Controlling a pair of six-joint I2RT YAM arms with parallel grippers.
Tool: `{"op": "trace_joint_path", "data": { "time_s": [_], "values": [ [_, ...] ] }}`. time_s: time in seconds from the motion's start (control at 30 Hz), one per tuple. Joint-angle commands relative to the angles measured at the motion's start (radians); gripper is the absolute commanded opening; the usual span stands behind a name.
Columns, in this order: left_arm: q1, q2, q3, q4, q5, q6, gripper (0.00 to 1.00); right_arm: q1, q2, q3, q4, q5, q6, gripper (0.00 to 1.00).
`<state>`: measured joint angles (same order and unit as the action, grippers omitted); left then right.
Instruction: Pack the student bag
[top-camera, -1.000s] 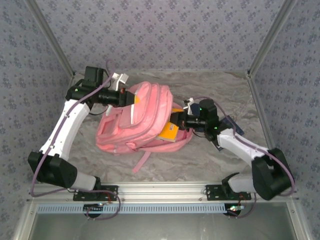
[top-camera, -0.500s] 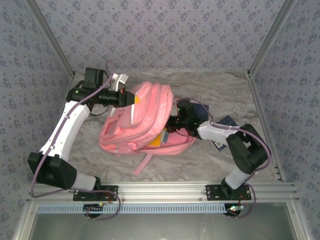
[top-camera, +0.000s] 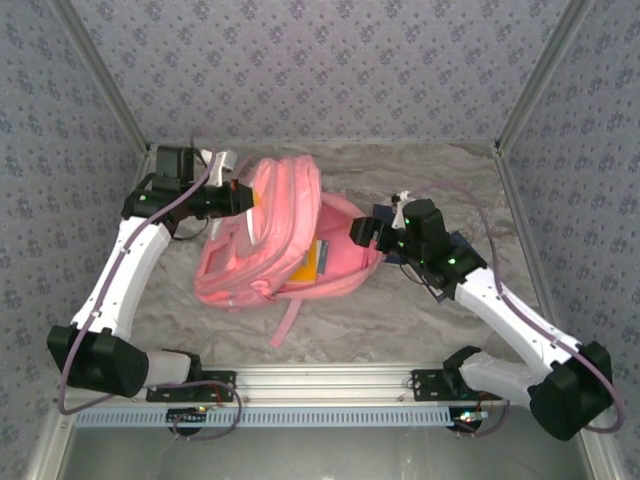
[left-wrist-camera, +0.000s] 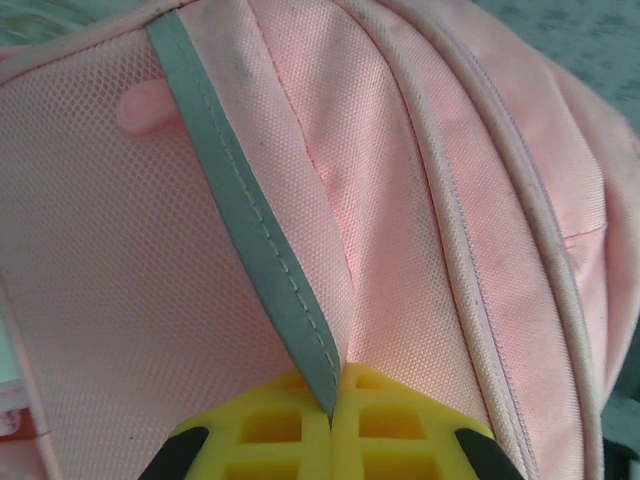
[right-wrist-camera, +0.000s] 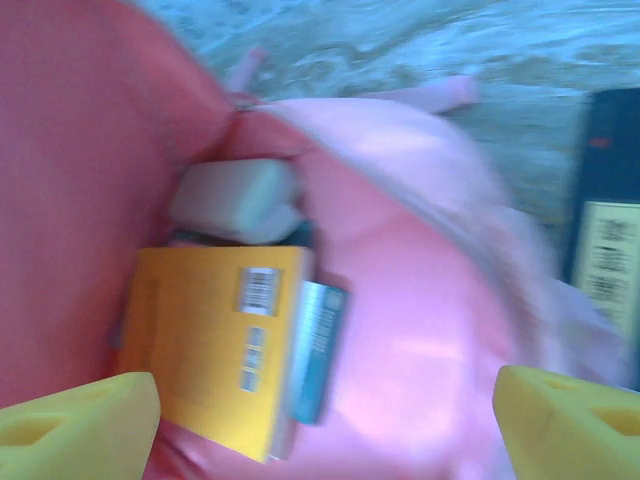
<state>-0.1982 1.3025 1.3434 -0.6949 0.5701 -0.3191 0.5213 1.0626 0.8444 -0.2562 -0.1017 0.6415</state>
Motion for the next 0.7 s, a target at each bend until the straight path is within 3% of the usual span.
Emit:
{"op": "trace_joint_path", "data": {
  "time_s": [0.0, 0.13, 0.27, 0.33, 0.47, 0.67],
  "values": [
    [0.020, -0.037, -0.023, 0.037, -0.265, 0.023, 0.00, -0.059, -0.019, -0.013, -0.212, 0.156, -0.041, 0.88],
    [-0.009, -0.028, -0.036, 0.047, -0.325, 0.023, 0.00, -0.143, 0.011, -0.010, -0.278, 0.184, -0.024, 0.91],
    [-0.089, 0.009, -0.061, 0.075, -0.342, 0.016, 0.00, -0.166, 0.135, 0.078, -0.430, 0.434, 0.084, 0.89],
    [-0.128, 0.026, -0.086, 0.108, -0.318, -0.004, 0.00, -0.187, 0.259, 0.182, -0.580, 0.541, 0.196, 0.81],
    [-0.168, 0.038, -0.138, 0.183, -0.229, -0.047, 0.00, -0.232, 0.474, 0.338, -0.735, 0.577, 0.263, 0.72],
    [-0.197, 0.000, -0.201, 0.236, -0.188, -0.043, 0.00, -0.295, 0.605, 0.403, -0.641, 0.432, 0.277, 0.89]
  ]
}}
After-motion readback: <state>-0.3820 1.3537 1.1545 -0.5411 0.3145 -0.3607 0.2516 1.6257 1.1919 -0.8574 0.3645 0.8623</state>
